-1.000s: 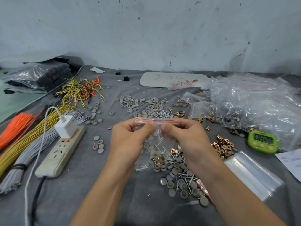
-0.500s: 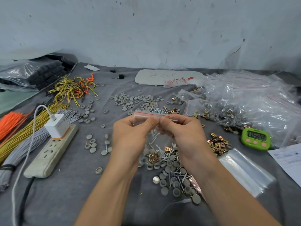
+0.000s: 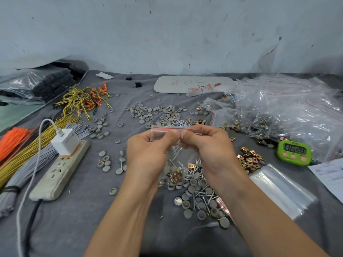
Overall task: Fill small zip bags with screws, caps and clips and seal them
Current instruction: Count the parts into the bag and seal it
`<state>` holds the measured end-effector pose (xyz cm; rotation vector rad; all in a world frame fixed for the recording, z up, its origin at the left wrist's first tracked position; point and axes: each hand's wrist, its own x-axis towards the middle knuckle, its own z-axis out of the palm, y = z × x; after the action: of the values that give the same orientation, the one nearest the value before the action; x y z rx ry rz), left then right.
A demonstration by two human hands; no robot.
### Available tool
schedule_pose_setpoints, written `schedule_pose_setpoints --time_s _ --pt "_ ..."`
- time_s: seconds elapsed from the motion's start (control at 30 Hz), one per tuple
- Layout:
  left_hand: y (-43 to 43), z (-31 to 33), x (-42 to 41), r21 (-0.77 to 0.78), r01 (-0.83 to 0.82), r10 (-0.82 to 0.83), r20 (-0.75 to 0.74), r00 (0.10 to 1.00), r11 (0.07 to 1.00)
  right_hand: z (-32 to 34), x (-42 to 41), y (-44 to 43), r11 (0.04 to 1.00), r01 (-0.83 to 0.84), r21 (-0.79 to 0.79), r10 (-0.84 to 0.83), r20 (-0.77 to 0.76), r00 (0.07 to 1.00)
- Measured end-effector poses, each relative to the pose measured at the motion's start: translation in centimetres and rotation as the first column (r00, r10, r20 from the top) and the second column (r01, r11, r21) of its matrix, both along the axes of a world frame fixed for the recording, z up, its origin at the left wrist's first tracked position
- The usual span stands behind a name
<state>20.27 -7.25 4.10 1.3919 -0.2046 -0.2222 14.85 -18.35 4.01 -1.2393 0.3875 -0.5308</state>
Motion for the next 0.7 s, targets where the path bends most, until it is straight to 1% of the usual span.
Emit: schedule_pose_setpoints --time_s 0.1,0.2,0.33,0.43,0.57,0.7 --pt "0.49 0.19 0.06 -0.003 -0.007 0.007 0.0 1.0 1.0 0.13 -0.15 -0.01 1.0 -0.003 -0.025 0.002 -0.01 1.0" --pt "0.87 0.37 0.21 -0.056 -0.048 0.047 -0.027 0.999 0.997 0.4 -0.54 -0.19 0.999 -0.005 -0.048 0.004 -0.021 1.0" --pt "0.72 0.31 0.29 -0.095 -0.082 0.079 -0.038 0.996 0.992 0.57 -0.8 -0.1 0.999 -0.049 0.016 0.05 -0.032 0.998" --pt "0.5 0.38 0.28 -0.089 -0.075 0.073 -0.026 0.997 0.993 0.48 -0.72 -0.24 0.998 -0.023 0.055 0.027 -0.063 0.998" --pt "0.55 0.59 0.5 -0.121 -0.109 0.102 -0.063 0.993 0.987 0.5 -0.57 -0.62 0.999 -0.011 0.04 0.015 -0.088 0.996" --pt "0.74 0.79 0.52 -0.161 -0.164 0.155 -0.072 0.985 0.973 0.64 -0.75 -0.53 0.994 -0.076 0.077 0.084 -0.105 0.991"
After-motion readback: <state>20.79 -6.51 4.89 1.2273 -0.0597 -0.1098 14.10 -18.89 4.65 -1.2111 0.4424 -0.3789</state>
